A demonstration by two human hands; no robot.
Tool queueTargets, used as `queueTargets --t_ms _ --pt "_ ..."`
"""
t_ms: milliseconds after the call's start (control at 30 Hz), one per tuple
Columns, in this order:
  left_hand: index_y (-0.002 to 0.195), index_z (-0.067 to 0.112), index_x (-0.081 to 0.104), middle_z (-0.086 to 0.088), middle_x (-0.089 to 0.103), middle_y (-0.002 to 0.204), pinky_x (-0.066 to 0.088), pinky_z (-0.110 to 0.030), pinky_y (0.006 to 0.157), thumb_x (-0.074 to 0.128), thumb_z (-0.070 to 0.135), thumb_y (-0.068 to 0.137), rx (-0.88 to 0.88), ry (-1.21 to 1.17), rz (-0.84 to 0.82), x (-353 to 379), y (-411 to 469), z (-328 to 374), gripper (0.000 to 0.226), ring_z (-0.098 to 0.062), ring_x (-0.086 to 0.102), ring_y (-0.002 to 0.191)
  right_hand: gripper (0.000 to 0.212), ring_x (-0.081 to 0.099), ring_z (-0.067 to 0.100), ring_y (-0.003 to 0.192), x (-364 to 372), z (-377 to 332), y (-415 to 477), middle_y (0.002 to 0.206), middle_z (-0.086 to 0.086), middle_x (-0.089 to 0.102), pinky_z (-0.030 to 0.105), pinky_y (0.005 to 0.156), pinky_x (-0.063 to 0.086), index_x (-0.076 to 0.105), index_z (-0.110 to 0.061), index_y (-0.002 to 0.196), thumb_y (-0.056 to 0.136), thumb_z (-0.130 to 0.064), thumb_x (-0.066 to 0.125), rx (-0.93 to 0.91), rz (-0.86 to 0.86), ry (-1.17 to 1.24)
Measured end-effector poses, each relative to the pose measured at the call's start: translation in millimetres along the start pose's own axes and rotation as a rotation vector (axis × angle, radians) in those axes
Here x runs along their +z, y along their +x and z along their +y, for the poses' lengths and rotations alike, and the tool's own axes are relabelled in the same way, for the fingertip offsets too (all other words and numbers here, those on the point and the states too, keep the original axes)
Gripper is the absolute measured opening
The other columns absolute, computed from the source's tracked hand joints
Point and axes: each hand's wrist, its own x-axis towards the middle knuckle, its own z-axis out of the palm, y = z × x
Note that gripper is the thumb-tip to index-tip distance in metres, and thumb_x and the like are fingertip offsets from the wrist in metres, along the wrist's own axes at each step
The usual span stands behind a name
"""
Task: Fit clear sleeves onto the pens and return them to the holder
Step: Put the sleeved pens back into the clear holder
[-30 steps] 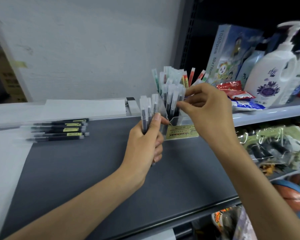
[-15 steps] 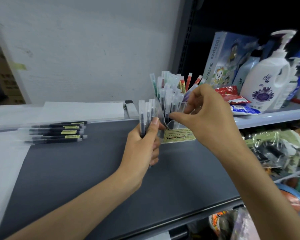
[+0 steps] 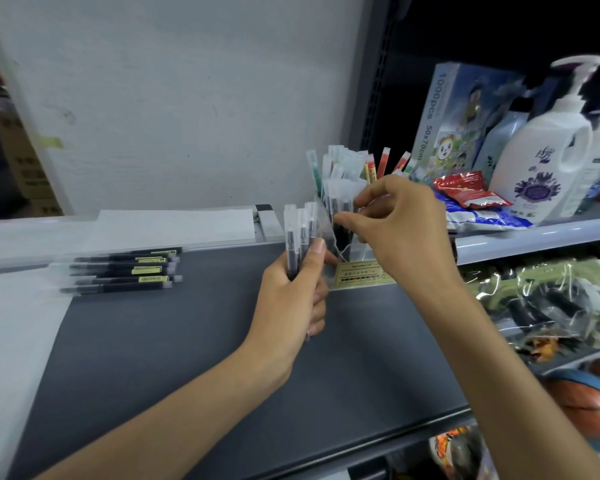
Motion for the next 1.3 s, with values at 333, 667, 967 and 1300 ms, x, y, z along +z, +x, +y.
queueTargets --t_ms 333,667,967,1300 --pt "0.089 0.022 0.070 0.005 0.034 0.056 0.026 -0.024 0.039 0.057 0.048 0.103 -0.005 -0.008 -0.012 -0.3 -1.4 1.1 0.032 -0.010 0.027 0.043 0.019 0.072 0.008 0.062 -7.7 2.4 0.8 0.067 -0.006 0.074 0.027 0.060 0.050 0.073 -0.024 0.083 0.079 -0.030 0.091 0.031 -0.043 -0.021" --pt "0.089 0.026 0.051 0.010 0.038 0.058 0.021 -0.020 0.039 0.066 0.043 0.100 -0.013 -0.008 0.016 -1.8 -2.6 0.8 0.025 -0.009 0.024 0.044 0.017 0.070 0.004 0.063 -17.0 -2.6 -8.7 0.071 -0.009 0.074 0.037 0.073 0.062 0.073 -0.026 0.080 0.081 -0.021 0.089 -0.005 -0.098 -0.085" --pt "0.087 0.022 0.049 0.000 0.039 0.066 0.021 -0.020 0.041 0.055 0.045 0.104 0.036 -0.024 -0.114 3.9 -9.1 4.5 0.029 -0.011 0.023 0.042 0.007 0.065 0.002 0.055 -30.2 -6.5 -27.2 0.074 -0.009 0.076 0.009 0.049 0.040 0.076 -0.028 0.087 0.090 -0.034 0.079 0.082 -0.219 0.084" --pt "0.088 0.034 0.061 -0.005 0.046 0.063 0.030 -0.023 0.039 0.065 0.041 0.099 0.043 0.015 -0.241 5.8 -15.2 8.4 0.014 -0.017 0.031 0.037 0.014 0.065 0.010 0.066 -45.8 -1.8 -26.2 0.080 0.001 0.076 0.022 0.055 0.044 0.078 -0.012 0.097 0.088 -0.022 0.081 0.257 -0.491 0.405"
